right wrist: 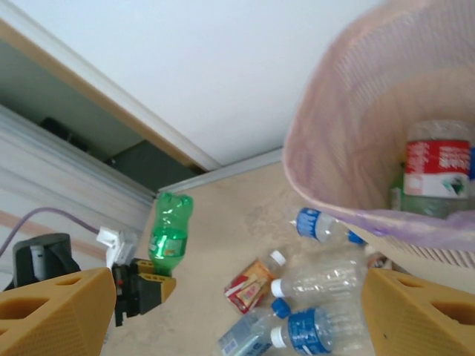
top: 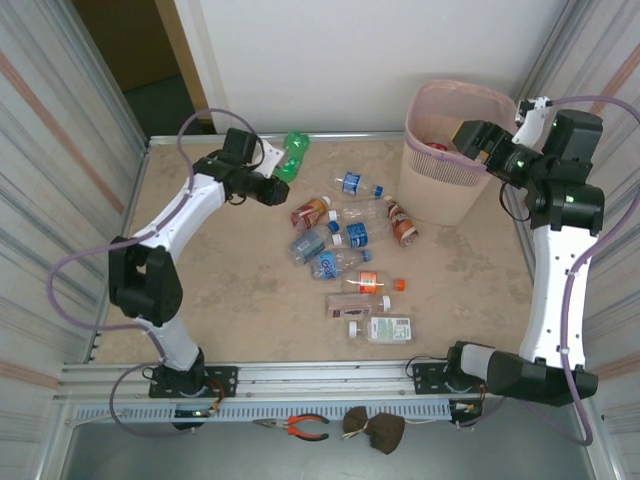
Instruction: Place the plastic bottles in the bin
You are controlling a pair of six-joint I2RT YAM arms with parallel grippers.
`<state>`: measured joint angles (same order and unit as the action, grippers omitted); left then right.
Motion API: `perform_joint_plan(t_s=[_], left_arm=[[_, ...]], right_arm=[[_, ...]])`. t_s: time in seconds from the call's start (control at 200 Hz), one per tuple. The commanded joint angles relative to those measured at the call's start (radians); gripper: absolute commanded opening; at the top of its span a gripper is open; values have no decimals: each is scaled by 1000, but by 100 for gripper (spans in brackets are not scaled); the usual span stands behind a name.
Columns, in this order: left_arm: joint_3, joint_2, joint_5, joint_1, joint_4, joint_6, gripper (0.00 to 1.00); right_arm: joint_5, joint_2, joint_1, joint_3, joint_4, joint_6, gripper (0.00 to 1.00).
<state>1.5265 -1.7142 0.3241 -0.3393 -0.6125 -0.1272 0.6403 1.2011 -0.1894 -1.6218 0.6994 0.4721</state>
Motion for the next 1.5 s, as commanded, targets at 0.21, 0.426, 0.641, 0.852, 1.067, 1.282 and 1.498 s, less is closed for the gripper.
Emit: perform_joint_plan(t_s=[0.21,0.426,0.641,0.852,1.067,1.282,1.498], left_arm=[[-65,238,295,-49,212,-1,30],[-98,364,373,-120,334,-10,30],[-101,441,381,-197,422,1,32],[-110,492,298,-282,510,11,33],[-129,516,204,-363,610,32,34],[-126,512,181,-395,646,40,35],[-126,503,192,-406,661,47,35]], right_arm=[[130,-90,120,104,-370,38,88],[119,-105,290,110,-468,-13,91],[83,-112,456,107,-554,-48,95],[32,-96,573,102,-612,-64,96],[22,-71,679,94,-648,-121,99],[18,-50,763,85,-687,-169,99],[-37,-25,803,61,-663,-226,99]])
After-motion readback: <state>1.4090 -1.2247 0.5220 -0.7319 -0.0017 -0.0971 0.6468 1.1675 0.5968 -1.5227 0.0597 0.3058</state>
